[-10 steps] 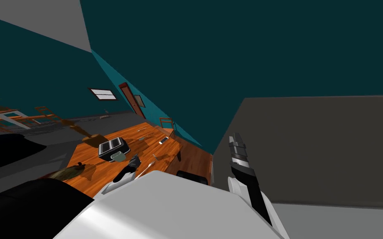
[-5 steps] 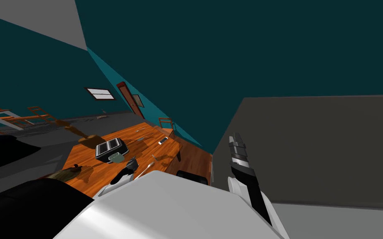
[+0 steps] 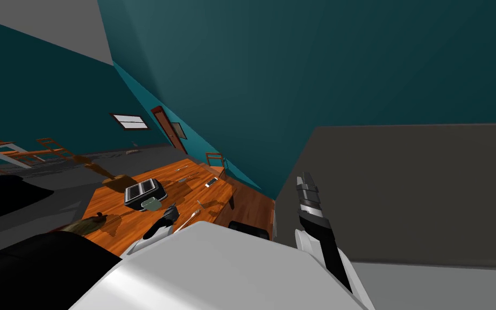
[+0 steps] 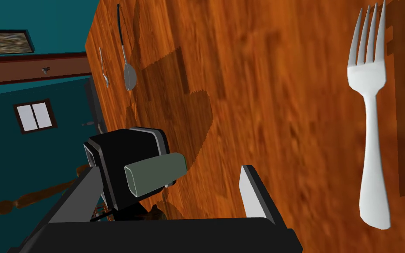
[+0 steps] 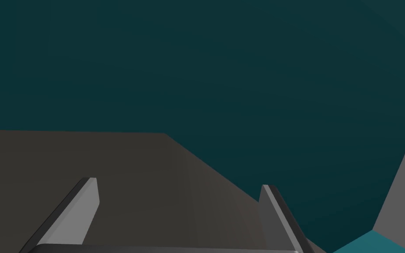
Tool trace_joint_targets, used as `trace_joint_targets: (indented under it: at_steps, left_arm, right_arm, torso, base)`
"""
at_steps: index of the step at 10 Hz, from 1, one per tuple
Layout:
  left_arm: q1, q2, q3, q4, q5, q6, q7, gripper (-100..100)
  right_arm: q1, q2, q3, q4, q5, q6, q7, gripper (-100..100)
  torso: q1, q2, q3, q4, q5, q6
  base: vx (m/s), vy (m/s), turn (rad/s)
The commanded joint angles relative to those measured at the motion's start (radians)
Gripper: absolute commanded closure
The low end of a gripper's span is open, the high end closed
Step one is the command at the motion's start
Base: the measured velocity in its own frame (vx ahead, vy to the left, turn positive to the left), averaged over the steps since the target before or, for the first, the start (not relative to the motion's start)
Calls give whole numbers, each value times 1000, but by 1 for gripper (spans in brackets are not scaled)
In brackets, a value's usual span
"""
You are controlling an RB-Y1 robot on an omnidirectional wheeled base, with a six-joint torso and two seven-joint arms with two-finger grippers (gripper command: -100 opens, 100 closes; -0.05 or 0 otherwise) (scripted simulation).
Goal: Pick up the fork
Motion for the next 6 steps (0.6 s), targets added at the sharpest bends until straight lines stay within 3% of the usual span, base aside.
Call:
trace_joint_targets:
  at_steps: [1,6]
  left_arm:
    - [30,-7,9,16,0,14,7,-100]
    - [69,-15,24,54,4,49,21,-100]
  right_arm:
    - [0,0,0,0,0,0,0,0]
    - [0,0,0,0,0,0,0,0]
  torso:
    - [0,0,0,0,0,0]
    - [1,1,1,0,0,0]
  base:
    - [-10,12,-86]
    - [-12,20,-62]
